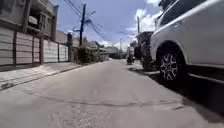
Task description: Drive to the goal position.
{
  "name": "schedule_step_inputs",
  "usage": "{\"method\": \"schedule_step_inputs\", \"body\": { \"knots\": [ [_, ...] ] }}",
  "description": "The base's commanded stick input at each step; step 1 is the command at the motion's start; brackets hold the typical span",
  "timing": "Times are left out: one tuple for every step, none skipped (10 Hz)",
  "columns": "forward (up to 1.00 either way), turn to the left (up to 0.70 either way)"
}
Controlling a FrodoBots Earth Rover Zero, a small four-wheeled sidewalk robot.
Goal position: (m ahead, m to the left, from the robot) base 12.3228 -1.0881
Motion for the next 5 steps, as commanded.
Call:
{"method": "schedule_step_inputs", "body": {
  "knots": [
    [1.00,-0.10],
    [1.00,-0.39],
    [1.00,-0.39],
    [1.00,-0.13],
    [1.00,0.02]
  ]
}}
